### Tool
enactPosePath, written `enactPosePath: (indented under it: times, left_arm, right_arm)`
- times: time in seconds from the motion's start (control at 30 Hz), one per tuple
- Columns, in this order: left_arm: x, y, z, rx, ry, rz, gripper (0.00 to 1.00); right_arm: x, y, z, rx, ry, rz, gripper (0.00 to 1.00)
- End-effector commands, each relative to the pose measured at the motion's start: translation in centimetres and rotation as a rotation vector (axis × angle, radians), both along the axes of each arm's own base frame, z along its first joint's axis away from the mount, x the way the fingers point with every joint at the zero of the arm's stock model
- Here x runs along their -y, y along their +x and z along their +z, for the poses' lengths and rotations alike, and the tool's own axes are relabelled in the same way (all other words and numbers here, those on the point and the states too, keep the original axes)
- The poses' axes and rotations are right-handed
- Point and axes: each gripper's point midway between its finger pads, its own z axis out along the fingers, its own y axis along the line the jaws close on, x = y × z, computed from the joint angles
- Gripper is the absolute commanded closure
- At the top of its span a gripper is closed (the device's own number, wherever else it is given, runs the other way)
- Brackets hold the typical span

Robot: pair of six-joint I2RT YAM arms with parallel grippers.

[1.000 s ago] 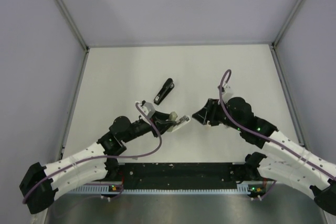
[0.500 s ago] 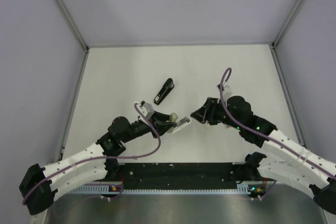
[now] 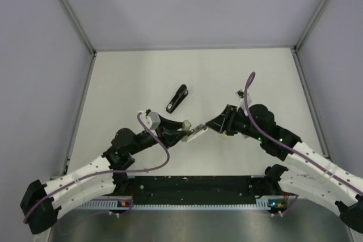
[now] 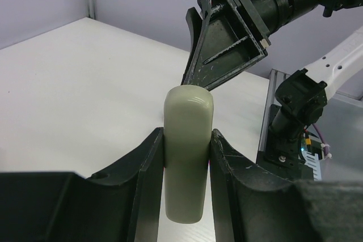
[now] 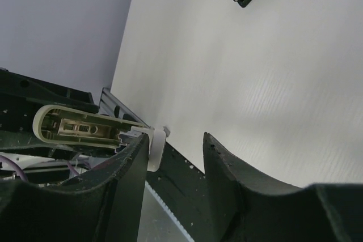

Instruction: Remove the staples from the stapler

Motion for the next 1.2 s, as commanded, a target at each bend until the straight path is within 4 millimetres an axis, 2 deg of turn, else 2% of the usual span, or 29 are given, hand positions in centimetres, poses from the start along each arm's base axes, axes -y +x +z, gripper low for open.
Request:
enactPosePath:
  times: [0.0, 0.4, 0.5, 0.6, 0.8, 0.83, 1.0, 1.17]
  left_arm:
    - [-0.3, -0.7, 2.9, 0.071, -0.104, -0.021, 1.0]
    - [-0.3, -0.9, 3.8, 0.097, -0.141, -0.028, 1.0]
    - [-0.4, -0.9, 4.1, 0.104, -0.151, -0.027, 1.0]
    - [-0.7, -1.0, 4.8, 0.122, -0.178, -0.019, 1.0]
    - [-1.7, -0.9, 7.5, 0.171, -0.278, 0.015, 1.0]
    - [-1.8, -0.9, 8.1, 0.178, -0.297, 0.022, 1.0]
    - [-3.1, -1.0, 10.6, 0.21, -0.429, 0.053, 1.0]
    - [-3.5, -1.1, 12.0, 0.228, -0.523, 0.043, 1.0]
  right_arm:
    - [0.0, -0.2, 1.5, 0.013, 0.065, -0.005, 0.58]
    - [-1.6, -1.3, 1.4, -0.062, 0.154, 0.065, 0.69]
    - [-1.6, -1.4, 1.4, -0.069, 0.164, 0.065, 0.8]
    - [-1.5, -1.5, 1.4, -0.083, 0.186, 0.051, 1.0]
    - [-0.9, -1.7, 1.6, -0.115, 0.27, 0.006, 1.0]
    - [-0.8, -1.6, 2.3, -0.1, 0.3, -0.001, 1.0]
    - [-0.1, -1.8, 3.2, -0.103, 0.369, -0.037, 1.0]
    - [0.0, -1.9, 4.2, -0.1, 0.419, -0.041, 1.0]
